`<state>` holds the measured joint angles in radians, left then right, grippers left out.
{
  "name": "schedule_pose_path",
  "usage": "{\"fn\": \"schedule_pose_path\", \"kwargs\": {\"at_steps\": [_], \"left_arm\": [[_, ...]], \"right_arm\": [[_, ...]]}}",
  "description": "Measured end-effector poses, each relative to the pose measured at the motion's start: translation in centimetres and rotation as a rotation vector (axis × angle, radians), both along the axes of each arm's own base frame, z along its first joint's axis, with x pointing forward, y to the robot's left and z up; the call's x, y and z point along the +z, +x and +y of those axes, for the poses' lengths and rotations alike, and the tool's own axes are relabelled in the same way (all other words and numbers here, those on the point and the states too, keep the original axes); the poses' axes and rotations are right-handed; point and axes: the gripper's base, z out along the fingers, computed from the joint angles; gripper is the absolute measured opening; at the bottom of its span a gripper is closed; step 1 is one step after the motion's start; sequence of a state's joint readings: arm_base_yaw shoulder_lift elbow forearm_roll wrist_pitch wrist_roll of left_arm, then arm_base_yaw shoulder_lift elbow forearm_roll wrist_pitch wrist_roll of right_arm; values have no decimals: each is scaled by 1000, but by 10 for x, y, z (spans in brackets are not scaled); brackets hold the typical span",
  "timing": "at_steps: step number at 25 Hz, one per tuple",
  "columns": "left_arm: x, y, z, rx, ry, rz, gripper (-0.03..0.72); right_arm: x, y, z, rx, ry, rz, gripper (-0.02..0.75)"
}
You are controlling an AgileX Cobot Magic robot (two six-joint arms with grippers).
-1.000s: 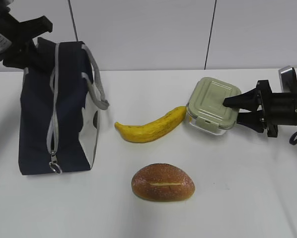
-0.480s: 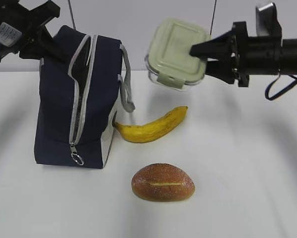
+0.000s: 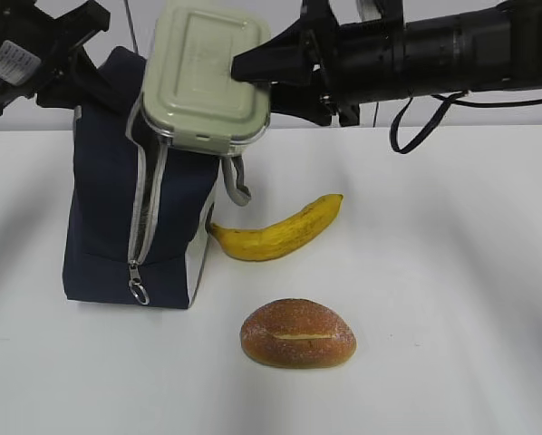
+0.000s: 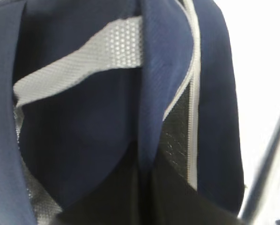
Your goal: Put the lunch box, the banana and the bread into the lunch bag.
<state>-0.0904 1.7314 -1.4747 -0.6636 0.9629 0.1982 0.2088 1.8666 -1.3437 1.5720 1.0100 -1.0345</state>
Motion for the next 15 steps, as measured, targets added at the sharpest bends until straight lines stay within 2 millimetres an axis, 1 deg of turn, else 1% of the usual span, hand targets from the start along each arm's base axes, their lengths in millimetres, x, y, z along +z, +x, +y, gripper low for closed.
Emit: {"fn": "schedule_pose_path", "kwargs": {"at_steps": [2,5,8,11,13,15], "left_arm": [[0,0,0,0,-2,0,-3],[0,0,0,-3,-2,-1,-3],[0,0,-1,-4,-8,-2,-3],[1,0,-1,-8,-12,-5,-3],[1,0,-1,-14,-14,-9,-3],[1,0,-2,-18,-14,-12,-3]], "right_arm": [[-5,1,7,-3,-13,7,383],[-18,6,15,-1,-20,51,383],[-41,16,20,-13,-38,121,383],[-58,25,21,-28,-90,165,383],[-62,30,22,-41,-134,169,383],[-61,34,25,-44,-163,164,383]]}}
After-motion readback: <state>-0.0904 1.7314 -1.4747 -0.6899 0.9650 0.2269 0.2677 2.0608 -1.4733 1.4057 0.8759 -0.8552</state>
